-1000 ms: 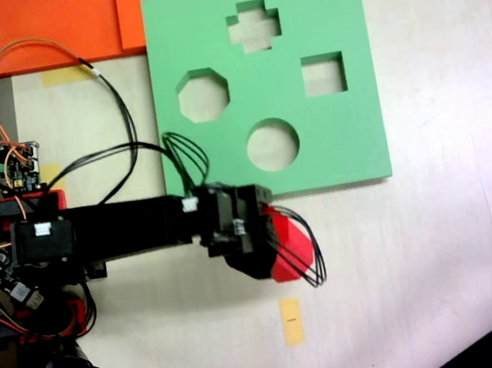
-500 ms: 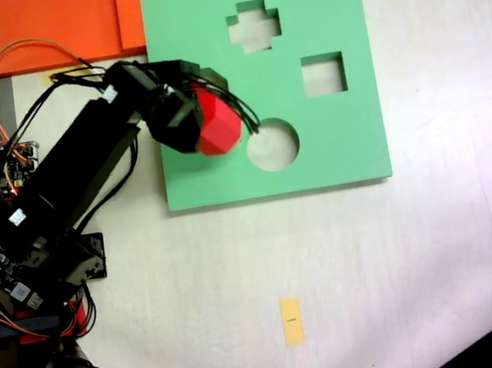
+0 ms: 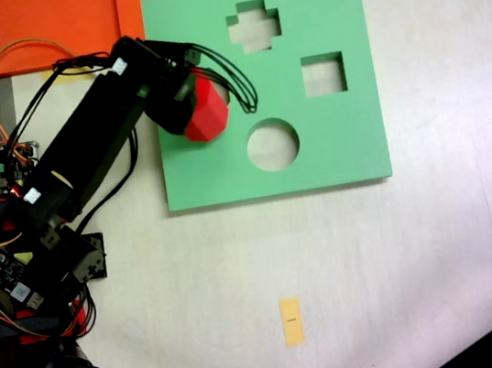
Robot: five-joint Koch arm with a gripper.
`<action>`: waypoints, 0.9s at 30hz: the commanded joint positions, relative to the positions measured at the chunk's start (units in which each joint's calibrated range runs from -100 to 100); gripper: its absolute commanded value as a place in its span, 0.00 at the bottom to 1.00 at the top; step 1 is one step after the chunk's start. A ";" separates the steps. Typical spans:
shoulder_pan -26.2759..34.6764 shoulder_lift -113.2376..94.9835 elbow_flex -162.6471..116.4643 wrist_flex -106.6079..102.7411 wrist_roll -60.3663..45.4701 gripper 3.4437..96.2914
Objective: Put the octagonal pillar block into the corresponding hole
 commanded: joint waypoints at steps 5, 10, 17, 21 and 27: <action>1.37 2.90 1.03 9.62 1.56 0.46; 1.95 3.88 1.03 10.77 1.95 0.46; 2.54 4.86 0.73 10.19 2.00 0.46; 2.93 4.72 0.73 8.46 1.95 0.46; 3.03 4.72 0.63 5.09 0.93 0.46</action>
